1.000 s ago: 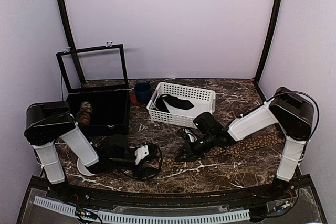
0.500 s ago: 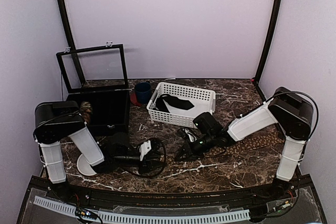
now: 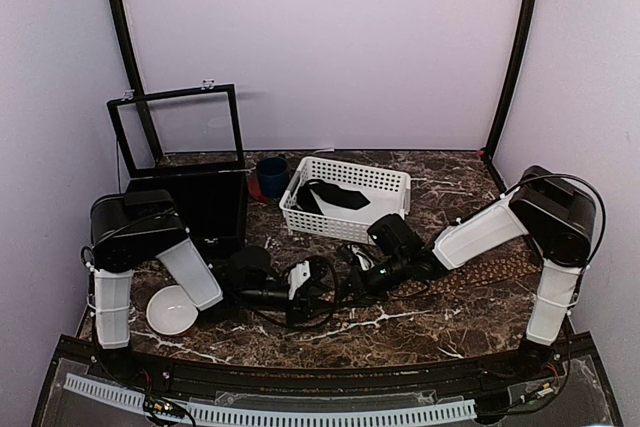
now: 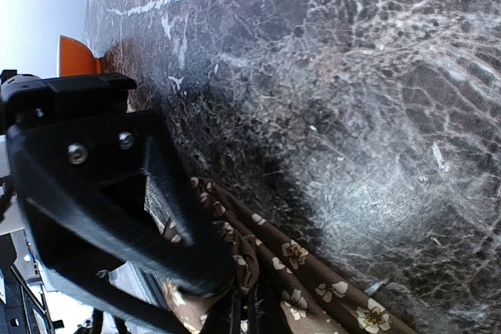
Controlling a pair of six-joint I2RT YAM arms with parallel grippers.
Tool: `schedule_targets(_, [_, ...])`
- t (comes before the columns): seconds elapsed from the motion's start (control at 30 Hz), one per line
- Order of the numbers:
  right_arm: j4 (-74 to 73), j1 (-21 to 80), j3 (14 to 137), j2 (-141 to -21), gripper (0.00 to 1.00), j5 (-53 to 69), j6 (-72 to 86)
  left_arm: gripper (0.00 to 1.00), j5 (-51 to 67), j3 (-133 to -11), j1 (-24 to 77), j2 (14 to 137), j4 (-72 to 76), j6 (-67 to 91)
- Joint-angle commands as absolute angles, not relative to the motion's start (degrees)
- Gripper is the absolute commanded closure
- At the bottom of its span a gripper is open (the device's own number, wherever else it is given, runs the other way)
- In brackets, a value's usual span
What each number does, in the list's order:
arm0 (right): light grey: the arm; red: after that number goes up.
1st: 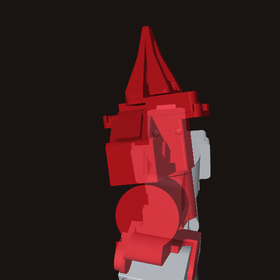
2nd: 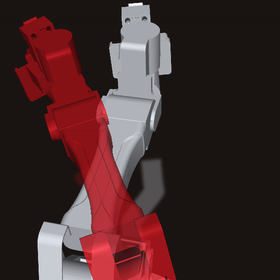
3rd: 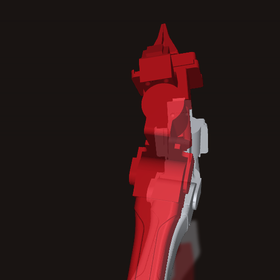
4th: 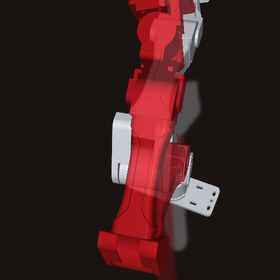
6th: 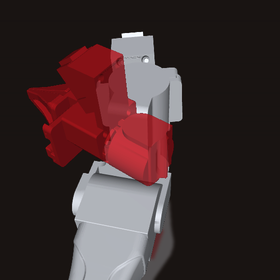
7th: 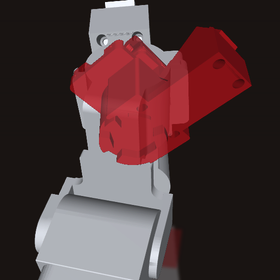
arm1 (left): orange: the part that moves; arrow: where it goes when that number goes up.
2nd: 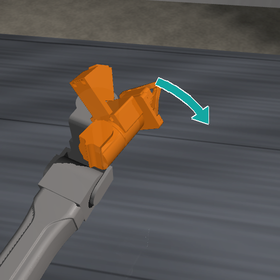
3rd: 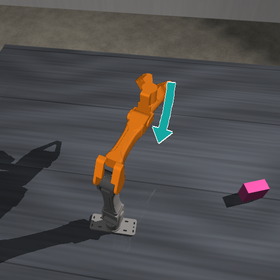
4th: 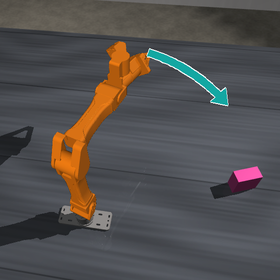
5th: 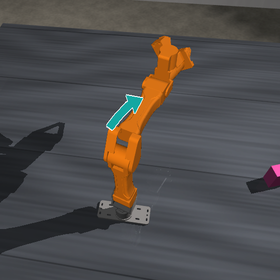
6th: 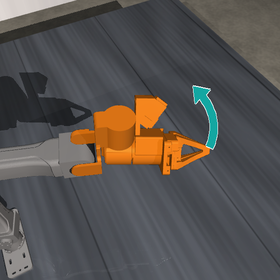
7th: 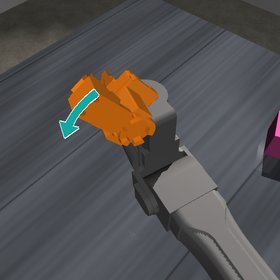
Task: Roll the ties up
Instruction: Roll the tie at the center of the board.
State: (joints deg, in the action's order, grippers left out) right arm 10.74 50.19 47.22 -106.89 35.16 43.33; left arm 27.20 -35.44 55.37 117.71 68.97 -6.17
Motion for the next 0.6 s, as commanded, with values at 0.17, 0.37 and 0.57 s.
schedule_targets(0.17, [9.12,49.39,45.90,-104.42,0.96,33.03,42.71,0.67,23.79,-33.32,55.55,119.09,59.79,-9.62])
schedule_targets(0.37, [9.81,47.93,44.08,-99.50,0.75,33.14,43.31,0.67,23.62,-33.92,55.55,119.00,55.81,-10.35])
schedule_targets(0.57, [11.96,48.70,45.05,-99.73,0.66,35.77,44.57,0.67,23.38,-34.36,55.55,119.00,55.02,-9.99])
